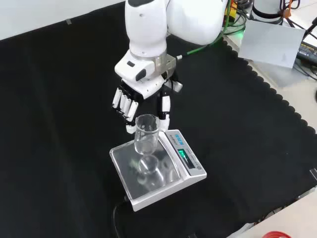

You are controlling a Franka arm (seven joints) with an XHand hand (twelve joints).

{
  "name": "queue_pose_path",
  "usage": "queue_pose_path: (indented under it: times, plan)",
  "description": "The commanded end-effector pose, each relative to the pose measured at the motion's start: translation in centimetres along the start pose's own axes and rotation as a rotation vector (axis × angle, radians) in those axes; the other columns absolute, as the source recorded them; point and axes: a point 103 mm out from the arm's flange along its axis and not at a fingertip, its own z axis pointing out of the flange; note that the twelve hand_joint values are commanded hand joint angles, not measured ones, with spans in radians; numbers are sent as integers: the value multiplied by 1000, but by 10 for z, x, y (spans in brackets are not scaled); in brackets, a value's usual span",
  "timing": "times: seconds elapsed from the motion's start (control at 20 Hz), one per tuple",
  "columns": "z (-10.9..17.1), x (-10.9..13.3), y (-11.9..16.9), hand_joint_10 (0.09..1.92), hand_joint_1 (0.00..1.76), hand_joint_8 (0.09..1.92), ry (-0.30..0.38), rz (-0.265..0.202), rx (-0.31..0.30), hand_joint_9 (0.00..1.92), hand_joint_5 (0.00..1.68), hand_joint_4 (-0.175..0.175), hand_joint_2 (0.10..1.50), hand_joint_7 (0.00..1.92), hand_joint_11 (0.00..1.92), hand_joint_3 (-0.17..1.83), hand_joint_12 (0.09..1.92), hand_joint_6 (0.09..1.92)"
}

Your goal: Put the beaker on the electronic balance.

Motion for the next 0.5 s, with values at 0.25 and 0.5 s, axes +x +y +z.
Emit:
queue_pose_path:
  times: [0.25, 0.5]
  plan:
    - [17, 12, -3, 549, 1106, 843, 9, -14, 42, 1185, 1266, 175, 841, 1153, 914, 290, 1172, 559]
    - [24, 11, -3, 547, 1104, 841, 6, -11, 57, 1183, 1257, 175, 845, 1153, 908, 288, 1174, 572]
